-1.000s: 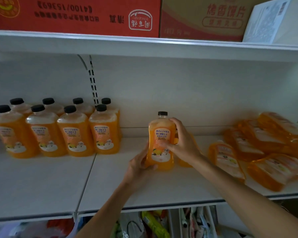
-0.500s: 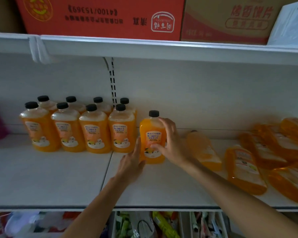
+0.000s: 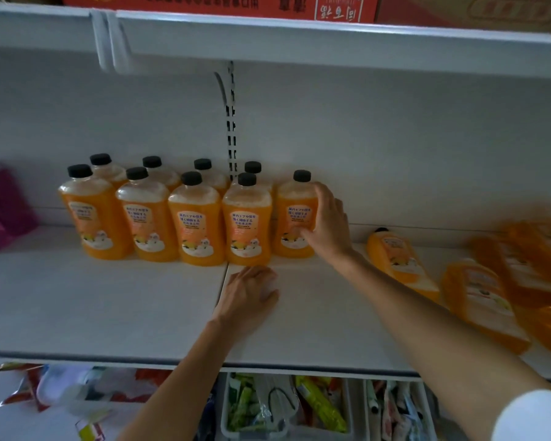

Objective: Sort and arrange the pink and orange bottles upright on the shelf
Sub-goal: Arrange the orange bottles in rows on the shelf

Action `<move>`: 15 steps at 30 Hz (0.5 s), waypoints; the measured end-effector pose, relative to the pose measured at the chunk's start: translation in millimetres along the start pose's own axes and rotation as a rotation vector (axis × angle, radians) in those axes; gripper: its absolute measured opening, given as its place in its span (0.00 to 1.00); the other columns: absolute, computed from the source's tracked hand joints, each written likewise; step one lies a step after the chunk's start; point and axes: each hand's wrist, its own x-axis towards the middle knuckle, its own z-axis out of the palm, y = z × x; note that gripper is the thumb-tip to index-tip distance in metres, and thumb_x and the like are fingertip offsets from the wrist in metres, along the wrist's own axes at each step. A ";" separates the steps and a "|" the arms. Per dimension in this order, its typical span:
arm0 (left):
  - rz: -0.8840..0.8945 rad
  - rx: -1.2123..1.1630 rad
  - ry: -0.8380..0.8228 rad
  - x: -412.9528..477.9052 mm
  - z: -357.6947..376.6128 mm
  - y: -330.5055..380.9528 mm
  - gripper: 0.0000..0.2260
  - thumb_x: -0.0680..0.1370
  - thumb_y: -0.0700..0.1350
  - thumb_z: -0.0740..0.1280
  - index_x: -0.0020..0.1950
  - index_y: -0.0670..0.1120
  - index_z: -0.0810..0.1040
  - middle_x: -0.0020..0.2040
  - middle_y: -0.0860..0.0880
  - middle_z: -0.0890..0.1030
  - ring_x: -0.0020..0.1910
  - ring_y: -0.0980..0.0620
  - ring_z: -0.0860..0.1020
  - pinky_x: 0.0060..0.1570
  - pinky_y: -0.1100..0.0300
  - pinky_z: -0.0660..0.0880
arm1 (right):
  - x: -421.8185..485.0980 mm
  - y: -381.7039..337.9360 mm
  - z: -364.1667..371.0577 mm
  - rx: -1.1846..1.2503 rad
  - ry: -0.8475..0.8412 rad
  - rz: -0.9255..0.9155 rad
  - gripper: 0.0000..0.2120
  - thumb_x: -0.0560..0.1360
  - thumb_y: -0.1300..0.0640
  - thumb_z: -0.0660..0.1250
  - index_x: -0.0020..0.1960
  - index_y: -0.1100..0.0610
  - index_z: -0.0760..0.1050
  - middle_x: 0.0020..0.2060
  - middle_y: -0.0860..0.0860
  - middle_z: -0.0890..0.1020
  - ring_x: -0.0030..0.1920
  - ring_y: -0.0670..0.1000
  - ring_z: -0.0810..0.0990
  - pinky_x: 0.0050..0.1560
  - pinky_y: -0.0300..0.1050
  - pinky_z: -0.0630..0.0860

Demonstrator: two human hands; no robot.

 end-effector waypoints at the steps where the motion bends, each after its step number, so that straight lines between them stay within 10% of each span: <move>1: 0.005 -0.001 0.002 0.2 0.3 -0.3 0.17 0.78 0.51 0.61 0.66 0.49 0.72 0.66 0.53 0.71 0.66 0.54 0.67 0.65 0.63 0.59 | 4.0 -0.2 -0.5 -0.019 -0.016 0.013 0.42 0.66 0.54 0.76 0.73 0.56 0.57 0.69 0.53 0.66 0.66 0.57 0.66 0.63 0.56 0.67; 15: 0.056 0.047 0.094 -2.9 5.4 -1.6 0.17 0.68 0.51 0.66 0.54 0.47 0.80 0.51 0.46 0.81 0.47 0.44 0.80 0.47 0.50 0.75 | 13.3 -23.7 -8.1 -0.354 -0.197 0.164 0.44 0.71 0.56 0.71 0.75 0.51 0.45 0.60 0.60 0.70 0.59 0.60 0.71 0.56 0.58 0.70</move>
